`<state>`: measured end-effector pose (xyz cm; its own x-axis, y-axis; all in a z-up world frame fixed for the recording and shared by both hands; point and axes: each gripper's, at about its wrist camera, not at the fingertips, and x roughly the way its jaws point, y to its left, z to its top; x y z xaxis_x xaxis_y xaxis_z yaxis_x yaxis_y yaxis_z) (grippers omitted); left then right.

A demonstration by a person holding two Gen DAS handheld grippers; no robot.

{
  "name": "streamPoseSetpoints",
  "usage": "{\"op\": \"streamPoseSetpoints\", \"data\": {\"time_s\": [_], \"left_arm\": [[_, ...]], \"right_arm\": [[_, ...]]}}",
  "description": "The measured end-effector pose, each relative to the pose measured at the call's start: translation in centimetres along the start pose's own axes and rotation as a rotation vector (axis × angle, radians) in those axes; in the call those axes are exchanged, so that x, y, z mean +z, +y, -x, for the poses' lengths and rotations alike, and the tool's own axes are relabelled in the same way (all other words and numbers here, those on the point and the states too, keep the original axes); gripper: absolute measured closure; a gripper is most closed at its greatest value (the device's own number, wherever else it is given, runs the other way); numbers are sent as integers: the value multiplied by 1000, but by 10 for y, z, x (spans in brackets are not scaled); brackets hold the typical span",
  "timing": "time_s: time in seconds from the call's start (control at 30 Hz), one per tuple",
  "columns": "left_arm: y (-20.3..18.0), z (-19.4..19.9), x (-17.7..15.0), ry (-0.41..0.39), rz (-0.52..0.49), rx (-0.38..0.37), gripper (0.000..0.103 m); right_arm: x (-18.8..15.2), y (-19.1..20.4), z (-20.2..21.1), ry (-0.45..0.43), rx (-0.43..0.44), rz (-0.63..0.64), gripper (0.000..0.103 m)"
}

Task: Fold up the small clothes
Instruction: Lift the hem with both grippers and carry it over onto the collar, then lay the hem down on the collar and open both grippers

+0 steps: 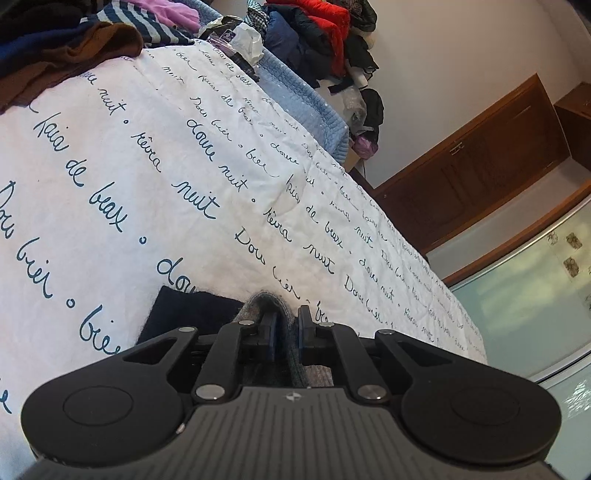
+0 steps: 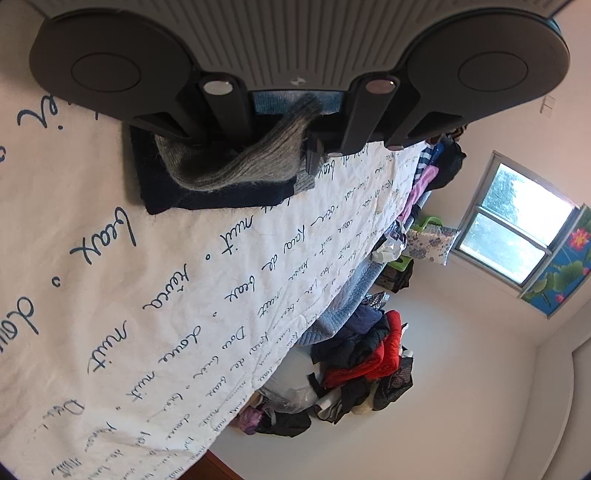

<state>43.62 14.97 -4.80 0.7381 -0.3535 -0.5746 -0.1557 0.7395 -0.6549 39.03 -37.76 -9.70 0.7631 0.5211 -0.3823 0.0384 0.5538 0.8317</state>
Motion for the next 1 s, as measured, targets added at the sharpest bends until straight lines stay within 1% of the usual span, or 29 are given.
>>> {"op": "streamPoseSetpoints", "data": {"time_s": [0.1,0.13,0.17,0.2,0.23,0.27,0.33,0.43,0.5,0.53,0.57,0.6,0.67,0.73,0.8,0.83,0.9,1.0], "left_arm": [[5,1,2,-8,32,-5,91],[5,2,2,-16,29,5,89],[5,4,2,-23,23,12,89],[5,5,2,-28,21,16,88],[6,6,3,-33,21,17,88],[7,8,4,-38,21,16,88],[6,14,5,-50,3,26,86],[-3,23,1,-62,-75,59,79],[-12,29,-6,-66,-139,82,67],[-16,33,-11,-66,-173,98,64],[-20,35,-17,-65,-200,113,58],[-24,38,-23,-63,-224,124,55],[-31,43,-35,-62,-265,148,54],[-37,47,-47,-55,-312,164,51],[-43,51,-59,-46,-353,194,45],[-45,53,-64,-42,-367,206,44],[-49,57,-74,-35,-398,220,39],[-51,64,-88,-25,-420,243,37]], "right_arm": [[3,-5,-2,-12,4,-32,80],[4,-5,-2,-20,2,-33,68],[4,-5,-1,-33,-1,-31,52],[5,-4,1,-53,-3,-27,44],[6,-3,3,-69,-3,-22,31],[7,-1,4,-80,-2,-16,30],[9,0,5,-82,-3,-13,30],[8,6,11,-96,-11,4,30],[4,14,17,-104,-17,46,30],[3,20,20,-105,-21,72,30],[0,26,22,-103,-25,101,30],[-4,32,24,-100,-29,130,30],[-12,45,28,-91,-36,182,30],[-22,58,33,-79,-41,236,30],[-33,69,39,-62,-48,273,26],[-38,74,40,-53,-52,284,24],[-48,82,45,-37,-55,304,24],[-63,89,50,-8,-59,320,24]]}}
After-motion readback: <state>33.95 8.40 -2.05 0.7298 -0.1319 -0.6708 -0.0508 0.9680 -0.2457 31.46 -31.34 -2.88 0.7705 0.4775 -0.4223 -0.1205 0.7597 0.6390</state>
